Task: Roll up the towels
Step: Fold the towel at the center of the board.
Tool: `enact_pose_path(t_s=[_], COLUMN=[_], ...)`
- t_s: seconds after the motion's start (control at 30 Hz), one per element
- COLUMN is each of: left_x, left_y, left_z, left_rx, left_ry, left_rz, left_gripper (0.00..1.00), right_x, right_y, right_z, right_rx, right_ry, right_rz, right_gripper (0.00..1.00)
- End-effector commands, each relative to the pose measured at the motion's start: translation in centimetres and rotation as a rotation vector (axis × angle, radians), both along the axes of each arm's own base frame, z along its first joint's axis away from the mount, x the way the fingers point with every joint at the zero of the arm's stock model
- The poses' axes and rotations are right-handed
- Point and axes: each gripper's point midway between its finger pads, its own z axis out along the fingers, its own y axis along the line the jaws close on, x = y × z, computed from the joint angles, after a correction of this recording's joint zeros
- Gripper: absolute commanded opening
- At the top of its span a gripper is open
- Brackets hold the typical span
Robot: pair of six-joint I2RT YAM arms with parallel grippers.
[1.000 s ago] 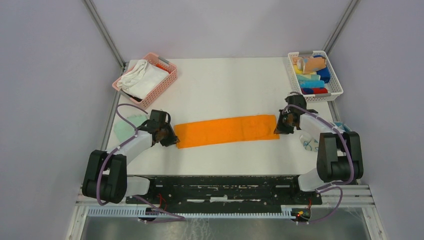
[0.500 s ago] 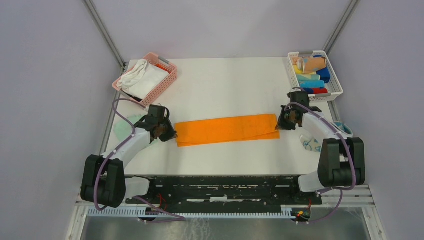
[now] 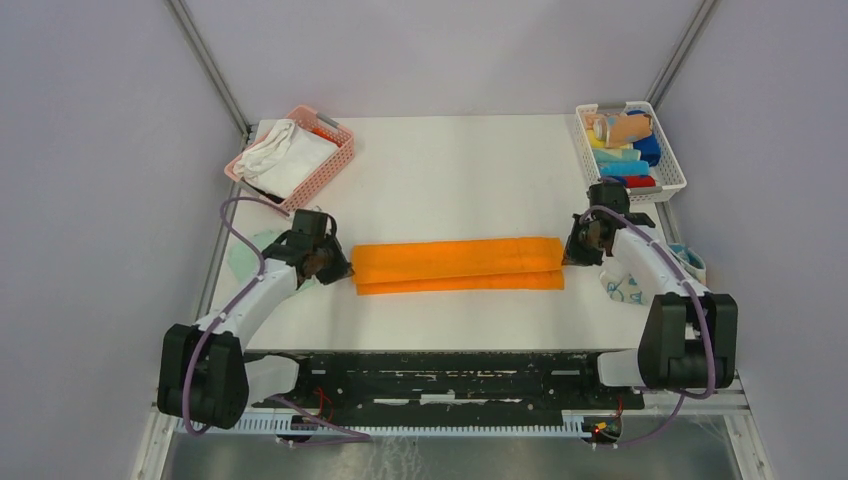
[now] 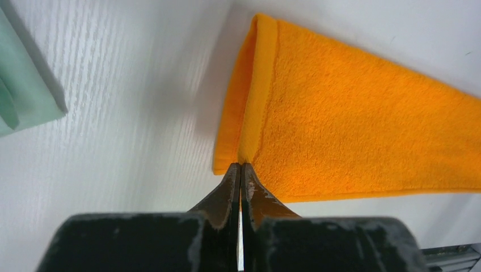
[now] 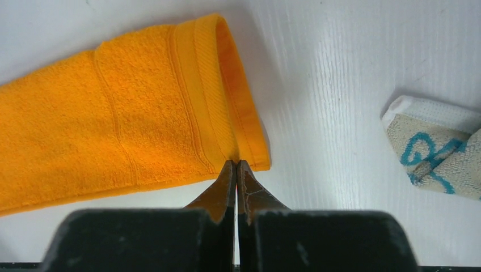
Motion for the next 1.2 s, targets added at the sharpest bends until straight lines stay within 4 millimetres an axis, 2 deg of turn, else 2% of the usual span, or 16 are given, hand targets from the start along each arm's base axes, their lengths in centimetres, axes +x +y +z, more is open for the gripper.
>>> enact_pose_path(t_s=[0.0,0.13,0.3,0.5,0.6,0.67,0.77,0.87,0.93,1.03,1.17], left_x=[-1.8,-2.3,-2.5,-2.5,-2.5,-2.3,-1.9,-1.1,-0.8,0.2,1.9], left_y=[-1.1,-1.3,-0.8,0.4,1.1,1.3,1.6,1.3,0.8,-0.4,-3.3], left_z=[-2.4,-4.2,-5.6,-4.9,-4.4,-3.9,-2.8,-0.8,0.6,2.9,4.6], left_rx=[-0.066,-0.073,-0.039,0.002,0.035,0.042,0.069,0.088,0.099,0.097,0.079], left_ry=[0.061,0.098,0.136,0.101,0.085,0.075,0.048,0.007,-0.024,-0.087,-0.149], left_rz=[-0.028,-0.028,-0.018,0.033,0.058,0.061,0.042,0.011,-0.016,-0.057,-0.151], left_gripper=[0.03,0.03,0.03,0.05,0.07,0.14,0.24,0.37,0.45,0.49,0.51], right_x=[-1.9,-3.3,-4.6,-5.0,-5.0,-4.6,-3.6,-2.3,-1.5,-0.2,2.0], right_y=[-0.4,0.8,0.7,-0.3,-1.2,-1.4,-1.2,-0.4,0.3,0.9,1.8], right_z=[-2.3,-4.8,-7.0,-7.5,-6.4,-5.1,-2.2,1.0,2.4,3.3,3.6], right_rx=[0.004,0.072,0.067,0.015,-0.027,-0.040,-0.028,0.007,0.041,0.074,0.127], right_ry=[0.139,0.248,0.342,0.356,0.334,0.295,0.176,0.035,-0.024,-0.067,-0.110], right_rz=[-0.085,-0.111,-0.147,-0.161,-0.160,-0.136,-0.092,-0.037,-0.009,0.007,0.023], right_gripper=[0.00,0.00,0.00,0.02,0.04,0.09,0.16,0.28,0.36,0.45,0.43])
